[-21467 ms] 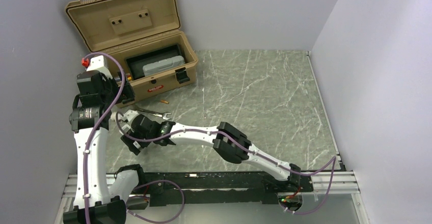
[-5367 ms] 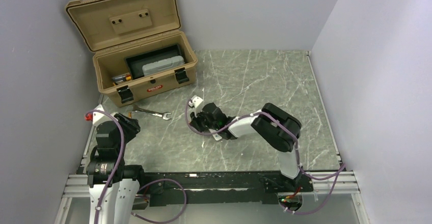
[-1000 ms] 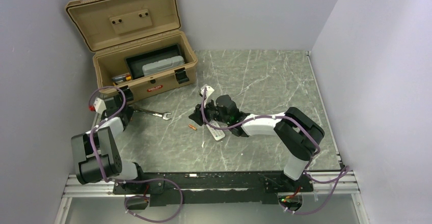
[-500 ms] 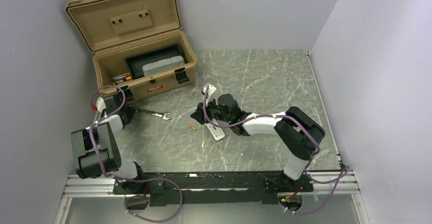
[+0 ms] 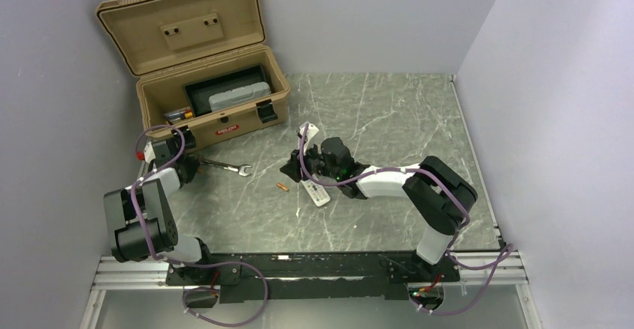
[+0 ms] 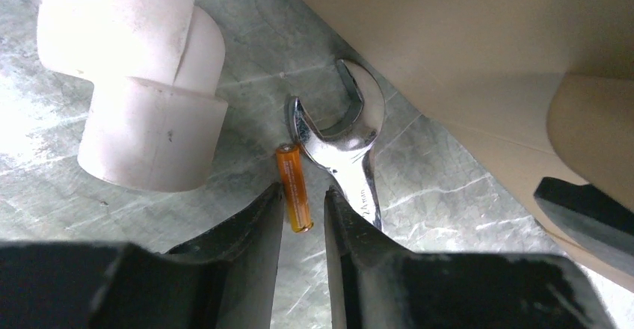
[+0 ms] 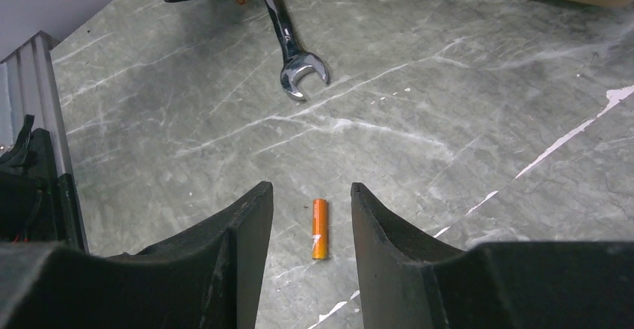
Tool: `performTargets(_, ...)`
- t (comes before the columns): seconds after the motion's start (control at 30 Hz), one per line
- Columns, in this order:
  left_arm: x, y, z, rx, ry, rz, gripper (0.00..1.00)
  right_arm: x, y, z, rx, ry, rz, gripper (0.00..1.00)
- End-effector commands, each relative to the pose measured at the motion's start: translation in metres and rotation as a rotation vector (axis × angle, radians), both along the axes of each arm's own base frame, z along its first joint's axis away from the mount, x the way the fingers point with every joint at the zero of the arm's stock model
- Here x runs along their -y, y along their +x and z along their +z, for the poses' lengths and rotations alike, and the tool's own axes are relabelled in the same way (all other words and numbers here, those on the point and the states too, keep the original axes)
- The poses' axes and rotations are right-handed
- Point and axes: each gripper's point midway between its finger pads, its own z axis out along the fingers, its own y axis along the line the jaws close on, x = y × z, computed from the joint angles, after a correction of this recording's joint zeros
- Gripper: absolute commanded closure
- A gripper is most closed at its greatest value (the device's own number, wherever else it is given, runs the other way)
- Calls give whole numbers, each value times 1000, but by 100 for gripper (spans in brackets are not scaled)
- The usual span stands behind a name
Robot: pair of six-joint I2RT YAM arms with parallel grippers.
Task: Load the batteries into the remote control
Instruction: Move the battery to the center of the board.
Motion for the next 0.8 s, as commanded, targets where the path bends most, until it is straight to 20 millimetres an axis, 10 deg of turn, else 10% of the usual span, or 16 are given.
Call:
performTargets(0.0,5,-11,-9,-78,-11,-40,68,-3,4,26,46,77,2,54)
performTargets(0.77,21,-33,-13,-103,-58,-71,76,4,6,33,33,106,-20,54)
